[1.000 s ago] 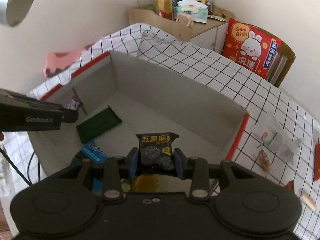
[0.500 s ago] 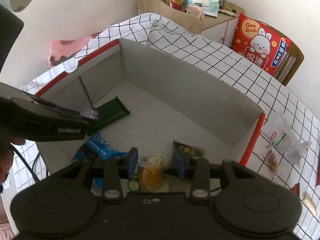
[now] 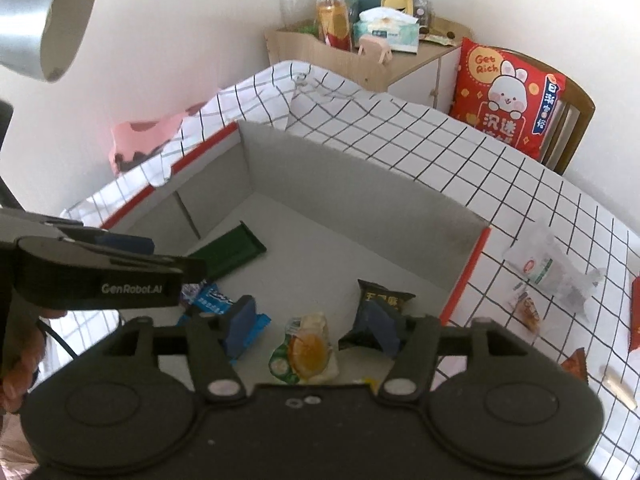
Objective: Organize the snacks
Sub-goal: 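Withdraw both tools from the box toward the remaining snacks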
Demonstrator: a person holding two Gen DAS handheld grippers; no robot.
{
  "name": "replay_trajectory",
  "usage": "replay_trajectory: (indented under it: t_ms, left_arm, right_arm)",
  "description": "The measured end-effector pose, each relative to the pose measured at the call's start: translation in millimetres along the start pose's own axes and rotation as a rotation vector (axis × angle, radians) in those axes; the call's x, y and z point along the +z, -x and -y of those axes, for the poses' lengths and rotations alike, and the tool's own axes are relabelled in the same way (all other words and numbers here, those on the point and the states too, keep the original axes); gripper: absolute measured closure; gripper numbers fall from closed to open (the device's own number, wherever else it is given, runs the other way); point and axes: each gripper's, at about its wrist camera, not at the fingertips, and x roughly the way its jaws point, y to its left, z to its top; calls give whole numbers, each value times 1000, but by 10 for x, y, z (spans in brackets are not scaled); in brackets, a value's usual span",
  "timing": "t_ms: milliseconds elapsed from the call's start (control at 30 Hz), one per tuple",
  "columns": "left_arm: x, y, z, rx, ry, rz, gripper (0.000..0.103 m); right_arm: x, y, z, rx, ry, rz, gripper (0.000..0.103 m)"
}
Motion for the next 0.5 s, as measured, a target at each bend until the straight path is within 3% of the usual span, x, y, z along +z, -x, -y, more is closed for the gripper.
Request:
replay_trajectory:
  t_ms: [233,500]
  left_arm:
    - [-51,274,51,-16,2,58,43]
    - [-133,590,200,-40,-8,137,35]
  right_arm:
    - [-33,288,32,32,-21,56,22]
    - [-162,635,126,57,-58,103,11]
